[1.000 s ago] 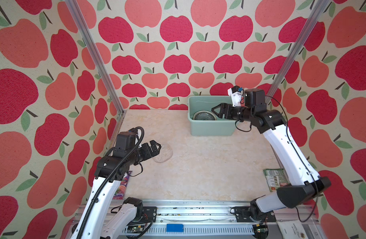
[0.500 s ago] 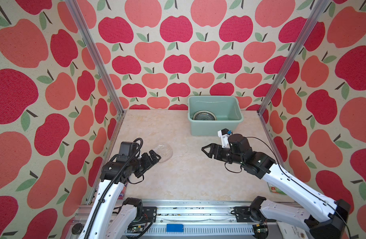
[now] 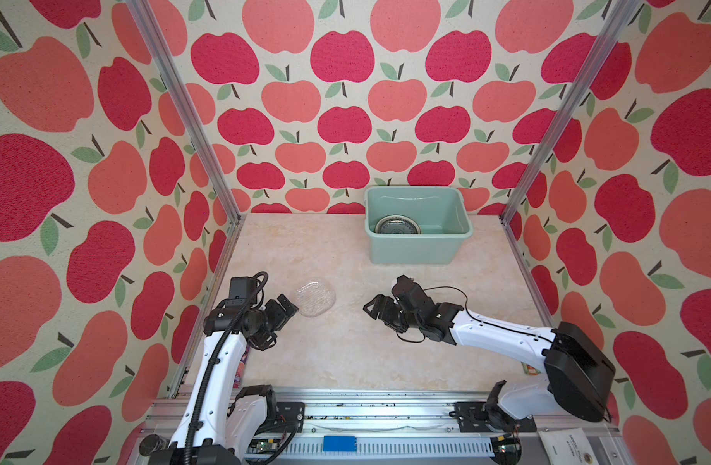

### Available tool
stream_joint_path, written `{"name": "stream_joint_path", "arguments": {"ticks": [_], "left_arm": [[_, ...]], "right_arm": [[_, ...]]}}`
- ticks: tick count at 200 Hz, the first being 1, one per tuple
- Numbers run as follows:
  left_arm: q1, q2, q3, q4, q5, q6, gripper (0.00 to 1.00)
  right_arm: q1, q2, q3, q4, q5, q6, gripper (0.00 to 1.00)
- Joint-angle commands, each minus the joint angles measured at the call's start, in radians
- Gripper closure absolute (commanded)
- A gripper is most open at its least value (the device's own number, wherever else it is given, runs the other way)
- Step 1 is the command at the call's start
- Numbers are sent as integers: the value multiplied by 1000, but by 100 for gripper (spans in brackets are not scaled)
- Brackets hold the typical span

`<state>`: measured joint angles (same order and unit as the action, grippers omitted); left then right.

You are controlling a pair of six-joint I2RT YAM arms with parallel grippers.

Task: Place the plates into the plastic bin on the countertop
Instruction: 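Move both grippers toward the second clear glass plate from opposite sides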

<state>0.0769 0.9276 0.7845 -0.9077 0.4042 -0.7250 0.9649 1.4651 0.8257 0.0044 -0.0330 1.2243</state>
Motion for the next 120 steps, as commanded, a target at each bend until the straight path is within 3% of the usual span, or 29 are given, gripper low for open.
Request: {"name": "stream_joint_path", "arguments": {"ticks": [1,61,120], "left_arm": [[24,9,-37,80,37,-7,1],[78,66,-105,218,73,-29,1],[88,219,-93,297,42,72,1]], "right_arm": [[2,61,11,113,-28,26,22],[-58,256,141,57,-165,-100,20],[-103,455,325,8,-307,-217,20]]}}
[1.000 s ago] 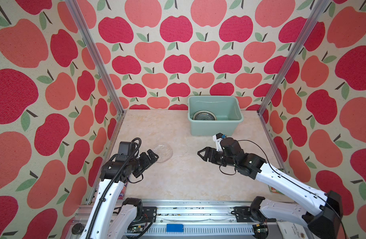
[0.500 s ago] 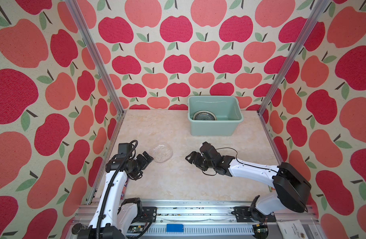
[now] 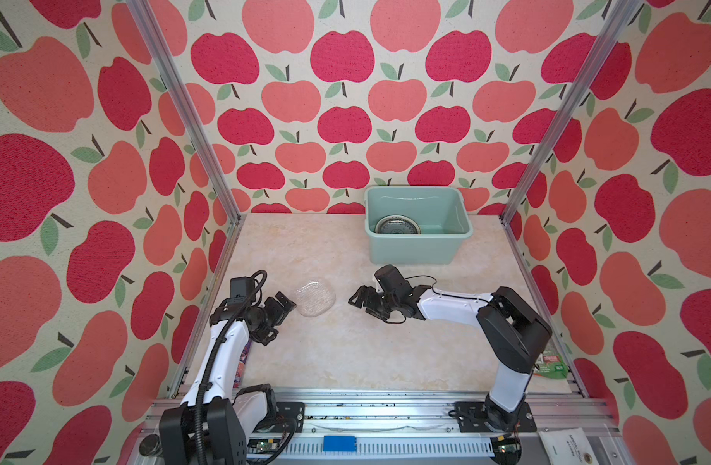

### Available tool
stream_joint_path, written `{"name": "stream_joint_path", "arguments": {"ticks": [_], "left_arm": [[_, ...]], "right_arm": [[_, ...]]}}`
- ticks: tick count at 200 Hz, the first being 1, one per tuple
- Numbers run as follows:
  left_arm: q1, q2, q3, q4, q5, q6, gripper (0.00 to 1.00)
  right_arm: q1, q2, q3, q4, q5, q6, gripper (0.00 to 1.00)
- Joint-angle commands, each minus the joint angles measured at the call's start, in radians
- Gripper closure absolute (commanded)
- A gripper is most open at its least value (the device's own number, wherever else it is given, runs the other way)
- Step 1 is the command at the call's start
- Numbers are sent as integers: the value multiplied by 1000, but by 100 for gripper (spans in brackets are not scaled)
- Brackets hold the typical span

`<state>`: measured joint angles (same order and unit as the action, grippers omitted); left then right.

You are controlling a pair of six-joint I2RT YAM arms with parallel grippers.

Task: Place the plates into the plastic bin on the countertop
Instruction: 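Move both grippers toward the second clear glass plate from opposite sides, then close both grippers on opposite edges of the second clear plate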

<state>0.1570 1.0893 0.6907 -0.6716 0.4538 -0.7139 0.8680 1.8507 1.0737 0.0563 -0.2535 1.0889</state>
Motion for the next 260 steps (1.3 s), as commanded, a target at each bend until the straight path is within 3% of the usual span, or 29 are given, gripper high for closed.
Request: {"name": "stream_joint_path", "arguments": {"ticks": [1,73,133,220,260], "left_arm": [[8,61,1,64,-8,64,1],[9,178,1,210,3,83,5],[7,275,-26,330,25,7,30],[-49,489,71,309,42,-8,51],[-56,550,99,298,49,-2,72]], "right_arm": [[-6,72,80,-45,-87,-82,20],[-42,242,181,93,-156,-47,24],[-57,291,212,131,-144,-11,24],[-58,331,226,180,-133,50,26],[-58,328,233,168,-136,51,26]]}}
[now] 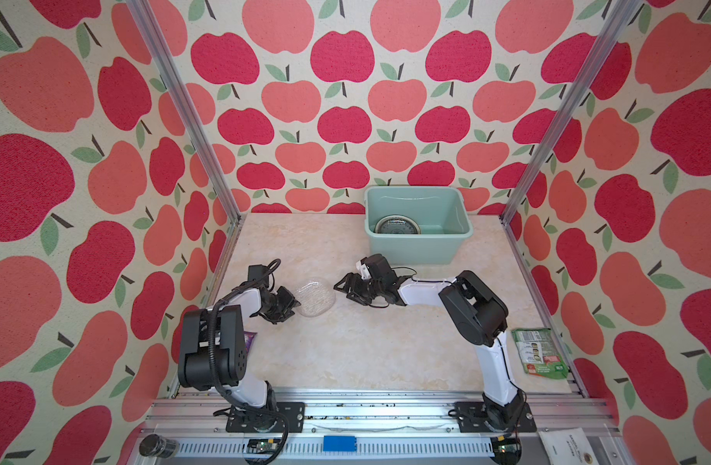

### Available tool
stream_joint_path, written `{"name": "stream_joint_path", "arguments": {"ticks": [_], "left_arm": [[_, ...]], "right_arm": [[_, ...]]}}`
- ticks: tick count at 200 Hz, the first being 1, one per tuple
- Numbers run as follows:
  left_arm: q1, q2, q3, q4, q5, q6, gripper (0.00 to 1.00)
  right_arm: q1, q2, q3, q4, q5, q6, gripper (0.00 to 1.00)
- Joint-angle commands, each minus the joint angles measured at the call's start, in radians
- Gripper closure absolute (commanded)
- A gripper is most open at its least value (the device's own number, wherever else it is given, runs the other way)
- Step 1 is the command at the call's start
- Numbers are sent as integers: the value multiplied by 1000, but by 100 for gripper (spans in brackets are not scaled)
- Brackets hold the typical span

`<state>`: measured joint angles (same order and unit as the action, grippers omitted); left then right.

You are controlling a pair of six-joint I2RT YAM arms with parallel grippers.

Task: Place the plates into the plastic bin on the countertop
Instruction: 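Close both grippers on opposite edges of the second clear plate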

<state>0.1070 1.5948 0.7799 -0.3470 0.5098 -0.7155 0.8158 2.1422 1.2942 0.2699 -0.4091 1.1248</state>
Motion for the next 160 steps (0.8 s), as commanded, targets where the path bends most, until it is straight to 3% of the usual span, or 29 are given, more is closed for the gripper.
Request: {"name": "stream_joint_path", "arguments": {"ticks": [1,27,61,119,160], "left_arm": [[-6,45,10,-27,-6,-1,73],[-5,55,15,-29,2,8,87],[2,50,36,-66,27,55,98],[0,-53,33,-169,51,143,100],[-10,-232,13,-262,74,168,100]], "right_arm": [[-6,36,13,-46,20,14,26],[-4,40,25,-58,13,14,26],[-1,45,56,-91,-1,-6,26],[-1,13,65,-86,-57,-68,26],[-7,-136,-61,-91,-44,-106,25]]}}
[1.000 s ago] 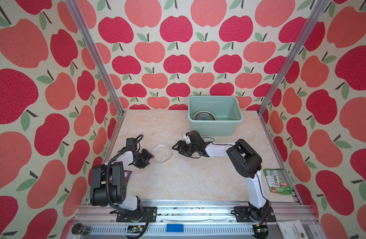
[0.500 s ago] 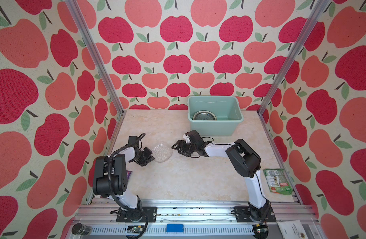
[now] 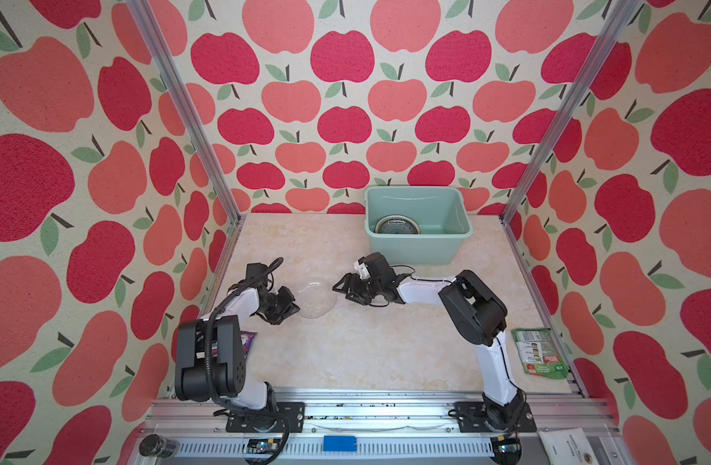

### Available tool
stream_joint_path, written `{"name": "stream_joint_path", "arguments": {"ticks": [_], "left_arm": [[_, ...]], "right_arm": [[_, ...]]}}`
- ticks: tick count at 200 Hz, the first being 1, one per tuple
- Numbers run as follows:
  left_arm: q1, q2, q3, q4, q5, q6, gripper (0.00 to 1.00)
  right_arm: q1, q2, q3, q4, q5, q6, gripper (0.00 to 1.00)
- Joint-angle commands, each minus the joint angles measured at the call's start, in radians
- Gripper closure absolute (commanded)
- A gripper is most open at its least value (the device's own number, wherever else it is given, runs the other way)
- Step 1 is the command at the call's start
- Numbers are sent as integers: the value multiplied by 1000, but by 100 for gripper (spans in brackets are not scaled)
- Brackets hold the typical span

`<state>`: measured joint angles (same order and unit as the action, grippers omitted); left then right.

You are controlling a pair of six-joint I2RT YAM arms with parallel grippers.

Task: Place the plates into the plastic bin on the countertop
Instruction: 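Close both grippers on opposite edges of the second clear plate, then lift the second clear plate upright between both grippers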

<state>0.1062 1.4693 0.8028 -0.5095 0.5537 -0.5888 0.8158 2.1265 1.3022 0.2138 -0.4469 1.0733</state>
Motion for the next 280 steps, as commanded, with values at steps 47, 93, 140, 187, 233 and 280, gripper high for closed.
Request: {"name": "stream_joint_path", "arguments": {"ticks": [47,93,140,187,233,280], "left_arm": [[-53,-285,-11,-188,51,21,100],[-124,-431,34,-247,91,-7,100],[-201,-526,122,-311,109,-32,100],[-277,-536,181,-368,129,-23,100],[-348,-514,228,-415,103,-1,100],[-385,-494,253,-395,81,-24,100]], "right_arm": [[-9,-342,-195,-87,-13,-123,24],[-6,-504,-199,-162,-68,-197,23],[-3,-592,-176,-295,-79,-278,23],[8,-655,-192,-280,-197,-307,25],[6,-690,-199,-257,-308,-316,31],[11,-709,-250,-192,-322,-273,46]]}}
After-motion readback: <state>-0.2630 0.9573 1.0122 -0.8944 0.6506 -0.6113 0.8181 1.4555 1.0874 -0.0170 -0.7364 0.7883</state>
